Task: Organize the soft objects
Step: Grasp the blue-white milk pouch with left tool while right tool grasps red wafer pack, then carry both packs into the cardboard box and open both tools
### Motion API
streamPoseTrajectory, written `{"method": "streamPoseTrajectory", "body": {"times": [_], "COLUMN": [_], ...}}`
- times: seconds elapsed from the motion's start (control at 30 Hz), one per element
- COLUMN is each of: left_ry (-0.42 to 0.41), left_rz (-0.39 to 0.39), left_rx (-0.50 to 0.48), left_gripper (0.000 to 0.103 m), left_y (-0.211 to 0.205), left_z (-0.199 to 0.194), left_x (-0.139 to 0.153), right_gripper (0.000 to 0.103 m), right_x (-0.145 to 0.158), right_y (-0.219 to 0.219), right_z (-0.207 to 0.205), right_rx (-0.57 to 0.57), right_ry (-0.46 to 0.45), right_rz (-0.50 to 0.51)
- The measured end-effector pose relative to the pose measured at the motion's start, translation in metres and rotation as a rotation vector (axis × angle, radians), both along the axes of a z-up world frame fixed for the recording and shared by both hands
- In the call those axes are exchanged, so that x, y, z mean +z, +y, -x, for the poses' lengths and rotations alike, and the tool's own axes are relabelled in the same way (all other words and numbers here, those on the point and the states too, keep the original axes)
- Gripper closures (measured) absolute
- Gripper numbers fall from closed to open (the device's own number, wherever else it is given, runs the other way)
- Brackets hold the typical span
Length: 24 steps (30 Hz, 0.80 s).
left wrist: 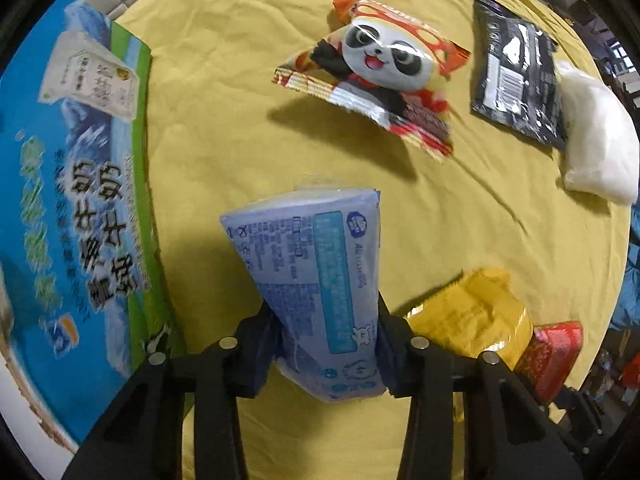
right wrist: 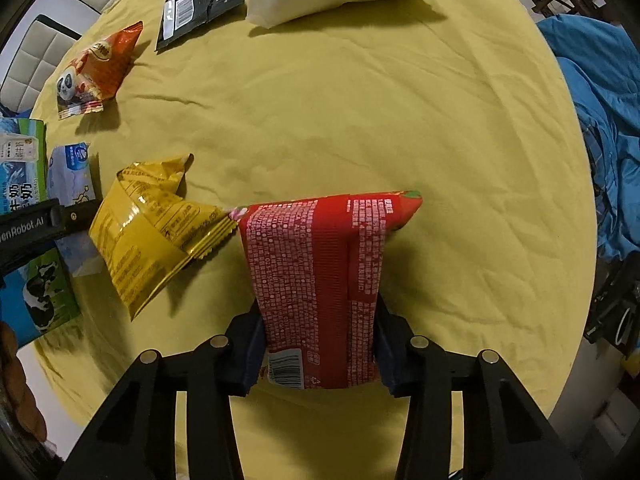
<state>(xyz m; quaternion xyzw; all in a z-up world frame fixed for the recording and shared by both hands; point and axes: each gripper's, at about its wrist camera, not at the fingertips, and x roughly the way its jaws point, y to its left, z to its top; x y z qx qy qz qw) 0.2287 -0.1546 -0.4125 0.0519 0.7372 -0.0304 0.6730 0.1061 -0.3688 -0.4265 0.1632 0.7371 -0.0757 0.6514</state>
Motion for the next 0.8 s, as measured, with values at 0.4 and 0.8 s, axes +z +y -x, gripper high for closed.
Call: {"method": "streamPoseTrajectory", "body": {"times": [0.4,0.8], "left_ry": [-0.100,-0.298], "left_rz": [0.072,0.170], "left_rx": [-0.041,-0.047], "left_gripper": [0.071,0.071], "left_y": [-0.025,0.035], "left_z": [0.072,0.082], "left_x": [0.080,0.194], "right_gripper": [0.056,0.056], "right_x": [0.062,0.165], "right_y": [-0.012,0.021], "right_z": [0.032,0.022], "right_rx": [-0.005,0.085], "right_ry": [-0.062,-0.207], "right_rz": [0.012,-0.036]}}
